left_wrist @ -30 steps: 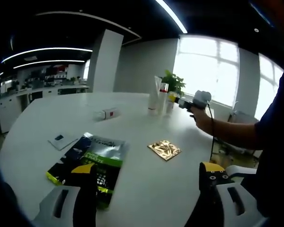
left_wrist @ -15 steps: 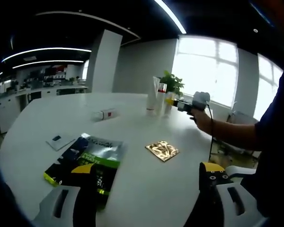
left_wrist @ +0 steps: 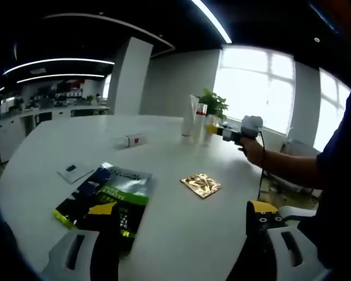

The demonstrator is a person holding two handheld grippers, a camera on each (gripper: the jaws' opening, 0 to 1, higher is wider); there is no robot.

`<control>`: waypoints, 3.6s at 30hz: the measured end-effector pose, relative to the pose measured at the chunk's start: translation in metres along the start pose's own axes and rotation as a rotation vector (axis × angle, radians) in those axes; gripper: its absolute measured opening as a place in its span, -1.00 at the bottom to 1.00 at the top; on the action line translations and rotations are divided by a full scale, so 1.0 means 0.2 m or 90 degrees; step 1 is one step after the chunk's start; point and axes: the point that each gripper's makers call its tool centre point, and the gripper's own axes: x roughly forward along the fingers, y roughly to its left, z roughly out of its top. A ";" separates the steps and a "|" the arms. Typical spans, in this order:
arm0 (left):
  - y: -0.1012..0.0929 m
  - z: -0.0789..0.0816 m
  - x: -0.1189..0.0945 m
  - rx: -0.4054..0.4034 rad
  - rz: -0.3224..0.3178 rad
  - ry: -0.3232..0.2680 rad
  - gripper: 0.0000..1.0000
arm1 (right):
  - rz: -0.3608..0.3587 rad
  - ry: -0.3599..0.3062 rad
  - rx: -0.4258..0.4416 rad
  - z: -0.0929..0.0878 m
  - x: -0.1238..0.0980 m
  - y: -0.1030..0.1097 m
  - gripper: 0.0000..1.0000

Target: Arrange the skincare products in the storage area until every visible bottle or jar stands upright without overlapping.

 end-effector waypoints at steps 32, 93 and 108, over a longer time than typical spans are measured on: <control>0.00 -0.01 0.01 -0.006 0.002 -0.005 0.84 | 0.024 -0.028 -0.058 0.09 -0.11 0.11 1.00; 0.00 -0.03 -0.03 -0.016 0.016 -0.015 0.84 | 0.196 -0.069 -0.127 0.34 -0.03 0.80 0.97; 0.01 -0.04 -0.04 -0.022 0.023 -0.020 0.83 | 0.263 -0.043 -0.120 0.27 0.01 1.01 0.88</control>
